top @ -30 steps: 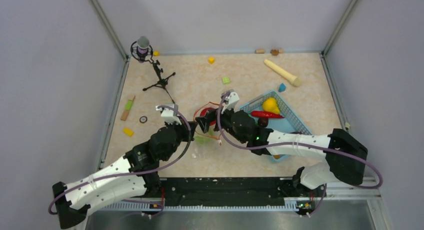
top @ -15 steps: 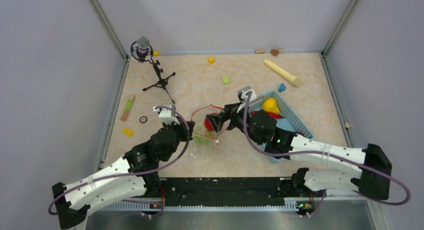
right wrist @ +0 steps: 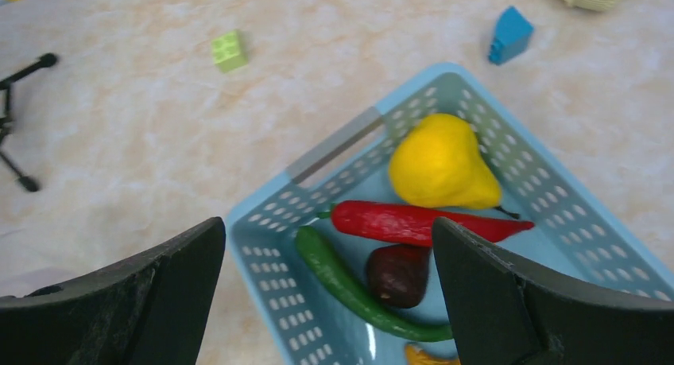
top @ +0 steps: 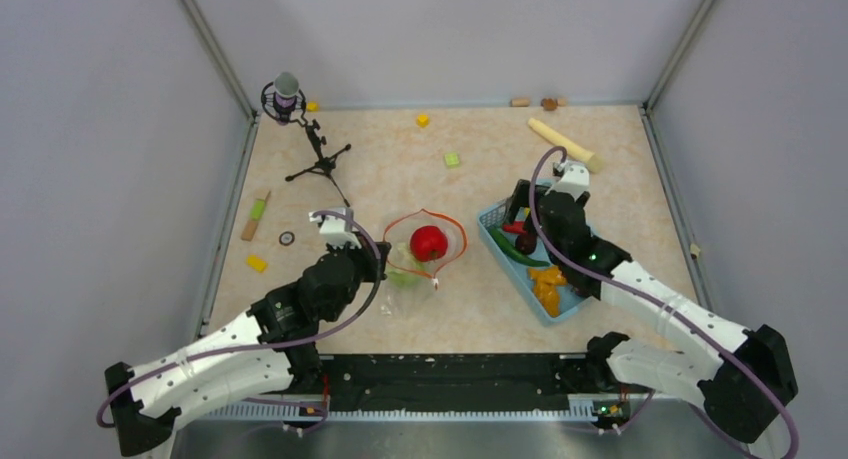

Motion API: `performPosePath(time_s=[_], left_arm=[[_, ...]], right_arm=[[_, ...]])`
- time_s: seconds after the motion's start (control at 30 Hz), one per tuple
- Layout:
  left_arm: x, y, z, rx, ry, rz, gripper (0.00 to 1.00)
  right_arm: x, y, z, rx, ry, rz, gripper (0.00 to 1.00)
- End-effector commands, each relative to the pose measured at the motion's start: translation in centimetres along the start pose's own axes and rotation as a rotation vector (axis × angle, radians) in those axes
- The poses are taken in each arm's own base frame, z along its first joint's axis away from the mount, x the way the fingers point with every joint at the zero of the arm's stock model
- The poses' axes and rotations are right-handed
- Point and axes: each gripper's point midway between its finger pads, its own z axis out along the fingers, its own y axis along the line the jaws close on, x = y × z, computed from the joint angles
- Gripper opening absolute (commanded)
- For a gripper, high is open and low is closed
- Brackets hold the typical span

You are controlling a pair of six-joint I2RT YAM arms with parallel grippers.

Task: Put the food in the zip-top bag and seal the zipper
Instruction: Pick up the fake fruit from the bin.

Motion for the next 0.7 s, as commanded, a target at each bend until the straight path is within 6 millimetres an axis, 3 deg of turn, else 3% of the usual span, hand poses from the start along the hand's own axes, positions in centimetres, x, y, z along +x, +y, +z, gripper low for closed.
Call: performPosePath(time_s=[0.0, 0.4, 0.67], left_arm=[[-1.9, -1.7, -0.3, 0.045, -0.034, -0.016, 0.00], [-1.7, -2.0, -0.2, 0.057, -0.021, -0.001, 0.00], [-1.6, -1.9, 0.0, 0.049, -0.020, 0.011, 0.00]], right_arm=[[0.6, -4.8, 1.9, 0.207, 0.005, -0.057, 0.99], [3.2, -8.1, 8.5, 0.330, 0.092, -0.131, 0.96], [4.1, -8.1, 10.9, 0.325, 0.096, -0.174, 0.92]])
